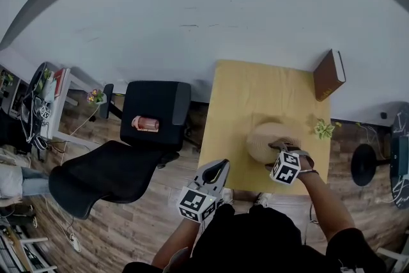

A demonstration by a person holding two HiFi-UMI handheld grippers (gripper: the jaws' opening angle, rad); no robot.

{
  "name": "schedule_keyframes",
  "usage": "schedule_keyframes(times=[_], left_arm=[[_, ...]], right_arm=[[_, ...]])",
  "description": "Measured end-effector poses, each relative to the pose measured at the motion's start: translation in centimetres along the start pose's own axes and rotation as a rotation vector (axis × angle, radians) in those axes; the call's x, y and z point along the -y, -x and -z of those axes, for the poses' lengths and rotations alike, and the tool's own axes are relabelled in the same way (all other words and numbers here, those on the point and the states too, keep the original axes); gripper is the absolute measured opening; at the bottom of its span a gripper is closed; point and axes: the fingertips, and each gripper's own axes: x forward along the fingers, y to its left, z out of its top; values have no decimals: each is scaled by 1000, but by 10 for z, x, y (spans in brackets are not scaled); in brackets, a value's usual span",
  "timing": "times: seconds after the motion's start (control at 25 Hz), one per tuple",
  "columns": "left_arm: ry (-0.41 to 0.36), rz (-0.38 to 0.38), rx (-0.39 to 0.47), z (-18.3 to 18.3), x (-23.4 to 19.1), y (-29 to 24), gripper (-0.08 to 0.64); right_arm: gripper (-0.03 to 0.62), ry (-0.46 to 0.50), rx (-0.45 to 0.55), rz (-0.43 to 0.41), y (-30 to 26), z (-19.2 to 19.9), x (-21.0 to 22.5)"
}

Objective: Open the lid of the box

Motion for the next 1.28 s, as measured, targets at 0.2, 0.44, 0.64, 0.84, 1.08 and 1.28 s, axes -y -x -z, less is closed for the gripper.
schedule_keyframes(times=[0.2, 0.44, 0.64, 0.84, 1.08, 1.28], left_arm=[[-8, 14, 4, -3, 8, -5, 20], [3, 19, 0, -3, 11, -4, 20], [13, 16, 5, -2, 13, 0, 20], [6, 48, 4, -2, 25, -6, 20], [-21, 113, 10, -9, 48, -22, 20], [-41, 169, -3, -10, 68, -39, 20]], right_arm=[[321, -7, 3, -6, 3, -1, 0], [313, -39, 44, 30, 17, -5, 0], [313, -74, 101, 112, 41, -6, -1], [313, -125, 142, 184, 71, 0, 3], [313, -225, 159, 269, 100, 28, 5], [313, -334, 151, 322, 116, 66, 6]])
